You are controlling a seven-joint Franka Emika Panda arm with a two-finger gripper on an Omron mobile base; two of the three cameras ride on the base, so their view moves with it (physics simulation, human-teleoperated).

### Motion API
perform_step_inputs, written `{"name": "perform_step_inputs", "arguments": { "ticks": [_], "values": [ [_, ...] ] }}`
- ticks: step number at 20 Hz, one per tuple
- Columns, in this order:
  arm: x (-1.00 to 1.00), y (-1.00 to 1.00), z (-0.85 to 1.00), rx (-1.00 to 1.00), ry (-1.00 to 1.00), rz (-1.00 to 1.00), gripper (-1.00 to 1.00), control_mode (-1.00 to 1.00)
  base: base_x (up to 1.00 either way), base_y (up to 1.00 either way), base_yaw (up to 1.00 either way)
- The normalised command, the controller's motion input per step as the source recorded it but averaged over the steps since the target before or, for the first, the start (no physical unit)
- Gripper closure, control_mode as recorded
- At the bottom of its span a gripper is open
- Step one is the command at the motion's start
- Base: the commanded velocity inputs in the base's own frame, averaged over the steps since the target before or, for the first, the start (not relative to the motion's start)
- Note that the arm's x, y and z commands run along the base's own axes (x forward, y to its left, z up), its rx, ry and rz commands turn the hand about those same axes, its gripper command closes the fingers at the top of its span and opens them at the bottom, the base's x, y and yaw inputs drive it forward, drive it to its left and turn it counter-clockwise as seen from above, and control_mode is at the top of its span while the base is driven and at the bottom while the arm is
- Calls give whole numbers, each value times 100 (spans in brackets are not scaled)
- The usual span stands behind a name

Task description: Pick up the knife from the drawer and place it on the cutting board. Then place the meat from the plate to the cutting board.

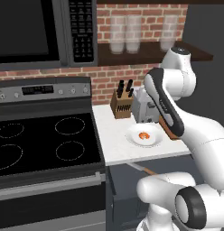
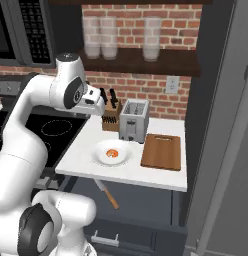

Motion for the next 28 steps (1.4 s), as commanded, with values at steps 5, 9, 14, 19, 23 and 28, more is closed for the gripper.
{"name": "perform_step_inputs", "arguments": {
  "ticks": [5, 9, 14, 19, 23, 28],
  "values": [
    [-2, 0, 0, 0, 0, 0, -100, 100, -30, -10, 0],
    [0, 0, 0, 0, 0, 0, -100, 100, -91, -68, -5],
    [0, 0, 0, 0, 0, 0, -100, 100, -80, -69, -4],
    [0, 0, 0, 0, 0, 0, -100, 100, -8, -8, 0],
    [0, 0, 0, 0, 0, 0, -100, 100, 8, 11, 0],
    [0, 0, 0, 0, 0, 0, -100, 100, 16, 0, 0]
  ]
}}
